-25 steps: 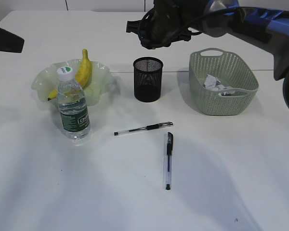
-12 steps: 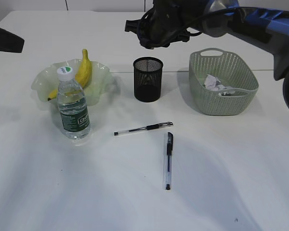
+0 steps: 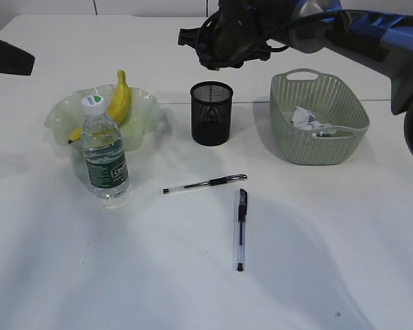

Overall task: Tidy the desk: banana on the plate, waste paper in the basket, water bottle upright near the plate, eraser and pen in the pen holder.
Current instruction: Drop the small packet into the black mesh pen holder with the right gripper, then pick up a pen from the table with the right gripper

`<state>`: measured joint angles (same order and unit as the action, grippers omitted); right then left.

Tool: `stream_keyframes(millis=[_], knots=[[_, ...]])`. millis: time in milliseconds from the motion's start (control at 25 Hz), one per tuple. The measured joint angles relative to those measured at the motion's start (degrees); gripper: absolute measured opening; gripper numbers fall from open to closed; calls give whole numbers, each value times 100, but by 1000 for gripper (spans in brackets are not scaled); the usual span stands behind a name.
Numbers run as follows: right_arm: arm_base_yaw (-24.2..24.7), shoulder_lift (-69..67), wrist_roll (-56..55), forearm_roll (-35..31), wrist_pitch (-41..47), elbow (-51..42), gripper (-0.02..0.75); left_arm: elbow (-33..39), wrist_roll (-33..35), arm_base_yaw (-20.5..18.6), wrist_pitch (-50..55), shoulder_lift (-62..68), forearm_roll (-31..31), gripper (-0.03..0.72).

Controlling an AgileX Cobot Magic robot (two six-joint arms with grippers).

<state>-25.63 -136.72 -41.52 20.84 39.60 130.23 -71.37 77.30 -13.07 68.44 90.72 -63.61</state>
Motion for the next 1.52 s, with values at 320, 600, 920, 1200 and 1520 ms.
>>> stream_keyframes(millis=[320,600,920,1200,1520], knots=[[0,0,0,-14,-3,0,241,0,0,0,0,0,0,235],[0,0,-10,-14,-3,0,243,0,0,0,0,0,0,235],[0,0,-10,-14,119,0,244,0,0,0,0,0,0,235],[0,143,167,136,1032,0,245,0,0,0,0,0,0,235],[10,354,355,12,2324,13,245,0,0,0,0,0,0,235]])
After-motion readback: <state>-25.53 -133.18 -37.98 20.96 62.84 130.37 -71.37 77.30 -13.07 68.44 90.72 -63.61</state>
